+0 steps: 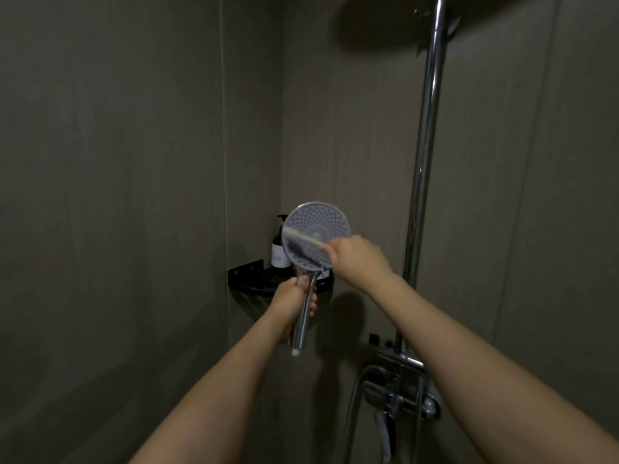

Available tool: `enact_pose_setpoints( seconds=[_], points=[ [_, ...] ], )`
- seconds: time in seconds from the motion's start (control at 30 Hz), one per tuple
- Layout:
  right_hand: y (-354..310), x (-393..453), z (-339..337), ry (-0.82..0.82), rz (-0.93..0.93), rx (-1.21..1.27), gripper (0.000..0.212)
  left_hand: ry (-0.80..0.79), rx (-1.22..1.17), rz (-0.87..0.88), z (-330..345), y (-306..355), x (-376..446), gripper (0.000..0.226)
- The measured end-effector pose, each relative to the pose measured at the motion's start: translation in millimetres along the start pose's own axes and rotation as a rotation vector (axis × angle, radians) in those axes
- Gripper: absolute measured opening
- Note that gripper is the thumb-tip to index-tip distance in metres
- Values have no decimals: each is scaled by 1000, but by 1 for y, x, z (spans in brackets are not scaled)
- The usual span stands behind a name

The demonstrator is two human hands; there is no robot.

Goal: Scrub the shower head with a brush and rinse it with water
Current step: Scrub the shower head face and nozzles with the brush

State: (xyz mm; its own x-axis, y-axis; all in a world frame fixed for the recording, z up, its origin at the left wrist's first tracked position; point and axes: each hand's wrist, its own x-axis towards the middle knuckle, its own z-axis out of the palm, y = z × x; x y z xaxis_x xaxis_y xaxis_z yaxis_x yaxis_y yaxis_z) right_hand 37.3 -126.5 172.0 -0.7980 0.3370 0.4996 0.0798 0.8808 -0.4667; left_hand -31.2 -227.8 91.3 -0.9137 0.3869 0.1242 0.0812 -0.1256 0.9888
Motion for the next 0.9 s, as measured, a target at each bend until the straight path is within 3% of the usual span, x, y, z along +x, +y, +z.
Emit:
enact_pose_setpoints(
  seconds=[0.07,0.17,0.23,0.3,0.43,0.5,0.57,0.67,0.8,0.9],
  points=[
    [7,7,3,-38,88,28,37,-4,4,-11,0,-1,0,30],
    [10,7,-5,110,100,60,40,9,-15,-15,0,-1,1,28],
    [6,2,2,21,-32,2,36,7,-31,-1,1,0,1,28],
    [13,-1,2,-19,29,-51,33,-7,-50,8,3,2,1,29],
    [28,-1,-13,159,88,-28,40,4,-47,3,3,7,1,29],
    [20,-11,-8,38,-7,5,37,4,-38,14,1,9,3,27],
    [24,-13,-6,-23,93,39,39,-17,-29,18,0,9,4,26],
    [39,-9,-14,191,166,33,42,-23,-31,12,1,10,4,29],
    [42,-19,-8,11,81,12,41,-36,-82,-4,5,11,2,28],
    [53,-17,-14,170,133,-24,43,-51,-98,-6,5,11,-1,28]
  ],
)
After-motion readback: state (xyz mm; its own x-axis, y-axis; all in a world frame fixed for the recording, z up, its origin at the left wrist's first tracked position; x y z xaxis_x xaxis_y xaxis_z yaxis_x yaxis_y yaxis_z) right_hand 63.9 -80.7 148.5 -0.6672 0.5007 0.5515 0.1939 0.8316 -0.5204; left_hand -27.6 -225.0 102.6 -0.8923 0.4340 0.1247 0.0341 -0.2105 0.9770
